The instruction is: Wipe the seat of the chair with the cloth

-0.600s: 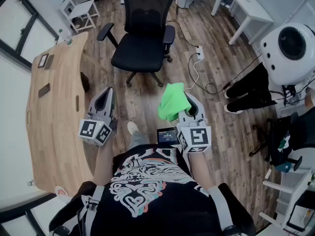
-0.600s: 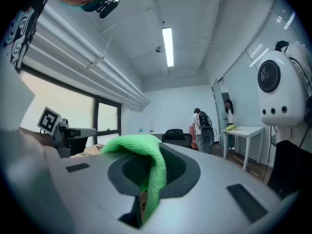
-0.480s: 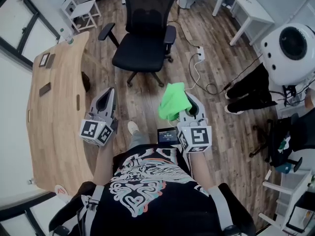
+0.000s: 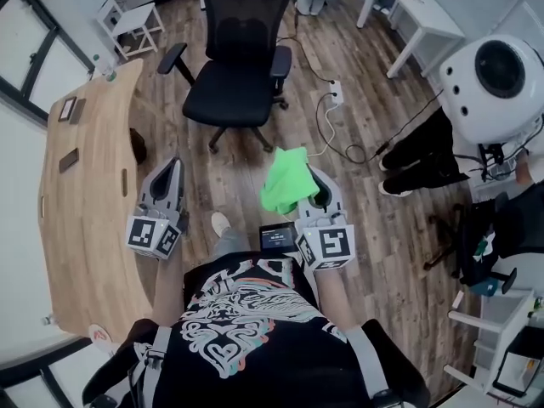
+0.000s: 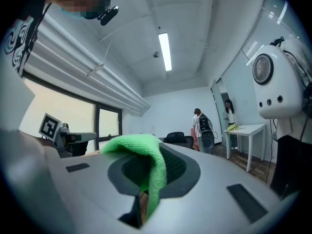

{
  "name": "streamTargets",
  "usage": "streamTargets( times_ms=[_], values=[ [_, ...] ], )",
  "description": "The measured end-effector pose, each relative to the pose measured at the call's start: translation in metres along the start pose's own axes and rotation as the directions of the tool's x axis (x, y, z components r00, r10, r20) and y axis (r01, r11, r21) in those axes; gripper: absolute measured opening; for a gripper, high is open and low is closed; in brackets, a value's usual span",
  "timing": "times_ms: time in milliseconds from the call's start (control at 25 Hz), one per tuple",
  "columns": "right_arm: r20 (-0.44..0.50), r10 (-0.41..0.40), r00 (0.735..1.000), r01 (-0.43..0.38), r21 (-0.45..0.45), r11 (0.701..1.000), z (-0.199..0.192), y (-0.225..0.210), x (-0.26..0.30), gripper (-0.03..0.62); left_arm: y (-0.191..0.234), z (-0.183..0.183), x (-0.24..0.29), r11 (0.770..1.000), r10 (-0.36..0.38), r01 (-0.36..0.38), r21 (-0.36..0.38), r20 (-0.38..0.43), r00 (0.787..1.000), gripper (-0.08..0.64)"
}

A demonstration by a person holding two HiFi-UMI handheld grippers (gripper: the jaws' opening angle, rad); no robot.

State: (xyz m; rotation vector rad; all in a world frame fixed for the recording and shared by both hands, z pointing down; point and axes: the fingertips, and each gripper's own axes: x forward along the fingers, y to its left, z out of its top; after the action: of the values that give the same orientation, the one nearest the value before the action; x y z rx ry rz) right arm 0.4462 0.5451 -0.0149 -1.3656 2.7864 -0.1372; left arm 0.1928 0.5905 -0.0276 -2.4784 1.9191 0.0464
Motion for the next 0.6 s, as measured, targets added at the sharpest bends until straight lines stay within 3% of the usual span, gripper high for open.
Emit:
streamTargets(
  times_ms=[280, 600],
  values=[
    [-0.022, 0.02, 1.0, -0.02, 0.0, 1.0, -0.009, -0.005, 0.015, 0.026, -0.004, 0.0, 0.026, 0.999, -0.039, 0.039, 0.036, 0.001, 0.999, 0.001],
    [-0.013, 0.044, 0.999, -0.043, 0.032, 0.999, -0.006, -0.011, 0.073, 0.026, 0.037, -0.014, 0.08, 0.998, -0.044, 0.045, 0.036, -0.014, 0.999, 0.001]
  ],
)
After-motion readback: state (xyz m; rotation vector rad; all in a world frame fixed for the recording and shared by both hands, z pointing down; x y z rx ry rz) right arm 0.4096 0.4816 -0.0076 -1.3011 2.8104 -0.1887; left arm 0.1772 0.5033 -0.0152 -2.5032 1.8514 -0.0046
